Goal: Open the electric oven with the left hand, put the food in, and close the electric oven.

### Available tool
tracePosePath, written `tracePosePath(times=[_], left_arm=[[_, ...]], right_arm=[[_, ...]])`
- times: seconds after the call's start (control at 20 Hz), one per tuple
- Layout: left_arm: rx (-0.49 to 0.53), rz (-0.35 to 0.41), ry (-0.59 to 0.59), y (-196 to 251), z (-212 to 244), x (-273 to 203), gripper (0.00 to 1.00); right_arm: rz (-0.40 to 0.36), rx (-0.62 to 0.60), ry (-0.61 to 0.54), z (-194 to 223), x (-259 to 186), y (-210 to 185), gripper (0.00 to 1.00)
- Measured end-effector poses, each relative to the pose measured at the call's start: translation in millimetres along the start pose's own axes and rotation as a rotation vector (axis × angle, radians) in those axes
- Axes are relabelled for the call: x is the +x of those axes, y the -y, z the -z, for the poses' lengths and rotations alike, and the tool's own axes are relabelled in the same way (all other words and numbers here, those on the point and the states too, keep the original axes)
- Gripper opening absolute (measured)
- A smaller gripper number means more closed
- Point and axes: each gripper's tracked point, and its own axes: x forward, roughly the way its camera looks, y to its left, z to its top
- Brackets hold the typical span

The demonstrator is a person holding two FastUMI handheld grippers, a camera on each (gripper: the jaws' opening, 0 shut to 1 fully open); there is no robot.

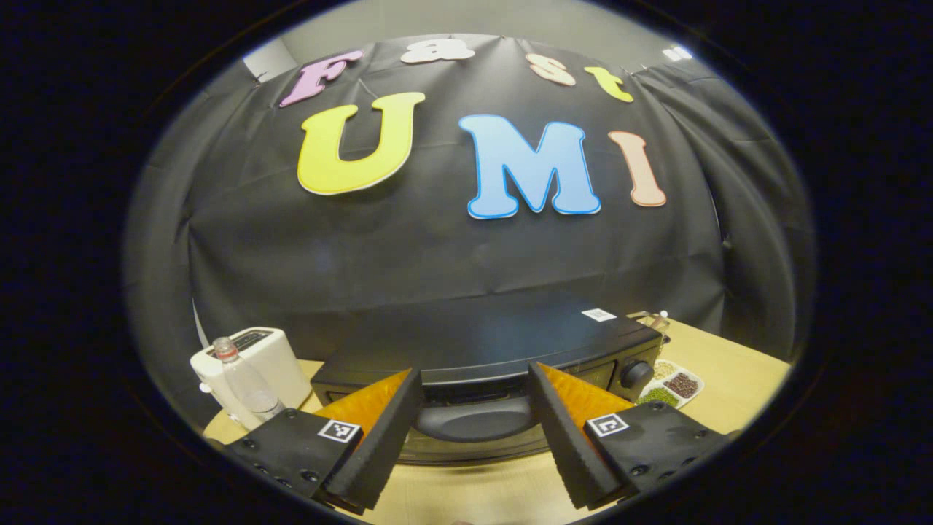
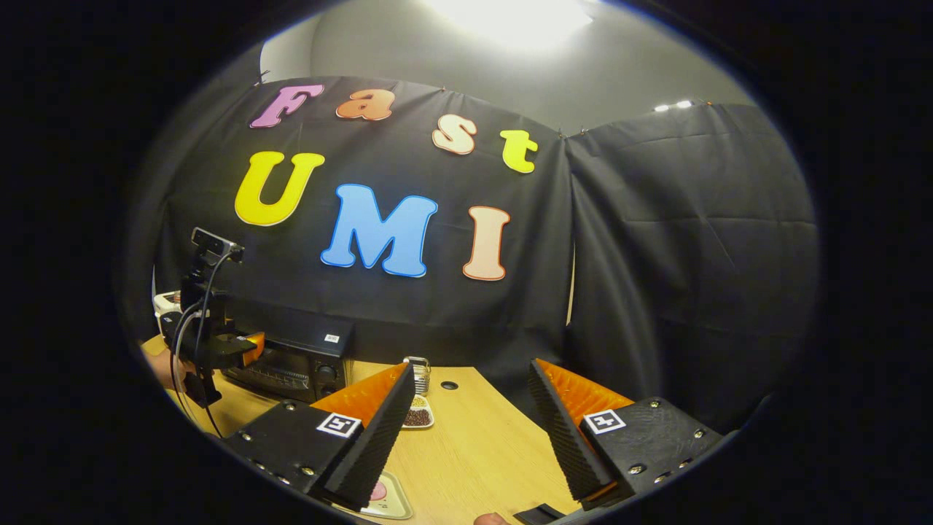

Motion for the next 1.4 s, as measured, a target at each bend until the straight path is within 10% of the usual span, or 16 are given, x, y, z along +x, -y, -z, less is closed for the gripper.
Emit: tracePosePath(times=[1.4], left_arm=[[-0.061, -0.068, -0.158, 19.1, 92.1, -92.1, 0.97]], right_arm=[[-0.043, 0.058, -0.062, 32.5, -26.3, 43.4, 0.95]])
